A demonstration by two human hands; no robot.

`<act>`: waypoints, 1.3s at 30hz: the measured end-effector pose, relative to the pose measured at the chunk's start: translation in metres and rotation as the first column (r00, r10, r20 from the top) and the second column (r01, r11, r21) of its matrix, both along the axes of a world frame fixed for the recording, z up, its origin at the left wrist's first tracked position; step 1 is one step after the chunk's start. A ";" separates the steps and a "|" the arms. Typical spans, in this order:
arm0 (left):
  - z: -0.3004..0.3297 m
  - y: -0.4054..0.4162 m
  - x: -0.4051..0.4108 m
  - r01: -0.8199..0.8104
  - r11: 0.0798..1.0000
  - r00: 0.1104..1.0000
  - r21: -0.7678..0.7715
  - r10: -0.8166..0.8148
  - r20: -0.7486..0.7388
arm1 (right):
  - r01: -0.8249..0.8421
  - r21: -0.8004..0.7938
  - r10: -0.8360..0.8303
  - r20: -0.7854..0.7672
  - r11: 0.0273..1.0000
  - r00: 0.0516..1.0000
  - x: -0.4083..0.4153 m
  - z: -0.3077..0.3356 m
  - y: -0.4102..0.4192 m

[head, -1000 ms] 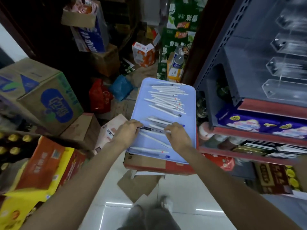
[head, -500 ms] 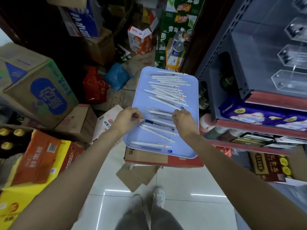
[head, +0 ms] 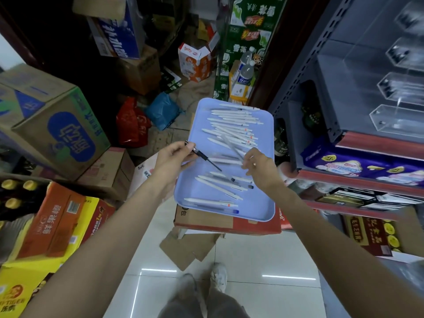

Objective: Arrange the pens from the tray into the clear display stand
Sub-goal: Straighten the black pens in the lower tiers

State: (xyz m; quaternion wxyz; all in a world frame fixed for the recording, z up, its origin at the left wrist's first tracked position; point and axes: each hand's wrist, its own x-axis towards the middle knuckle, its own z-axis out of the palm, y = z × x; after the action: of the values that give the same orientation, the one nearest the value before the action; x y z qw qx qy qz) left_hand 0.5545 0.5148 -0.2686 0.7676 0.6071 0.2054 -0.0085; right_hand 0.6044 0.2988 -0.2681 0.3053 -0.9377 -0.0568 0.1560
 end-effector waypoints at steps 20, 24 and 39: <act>0.178 -0.237 0.071 0.266 0.853 0.826 0.449 -0.442 0.350 | 0.046 0.628 -0.123 0.080 0.777 0.989 -0.020 0.159 -0.170; 0.196 -0.320 0.080 0.243 0.781 0.768 0.576 -0.517 0.377 | -0.030 0.540 -0.091 0.197 0.841 0.976 -0.012 0.169 -0.247; 0.223 -0.518 0.099 0.010 0.286 0.711 0.958 -0.676 0.194 | -0.027 0.639 -0.260 0.351 0.769 0.900 0.031 0.216 -0.464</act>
State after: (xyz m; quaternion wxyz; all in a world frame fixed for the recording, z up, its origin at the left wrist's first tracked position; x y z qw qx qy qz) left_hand 0.6537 -0.0029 -0.0455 0.2959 0.9238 -0.2150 0.1129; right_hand 0.6351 -0.1650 -0.0525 0.5904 -0.7936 -0.1101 -0.0970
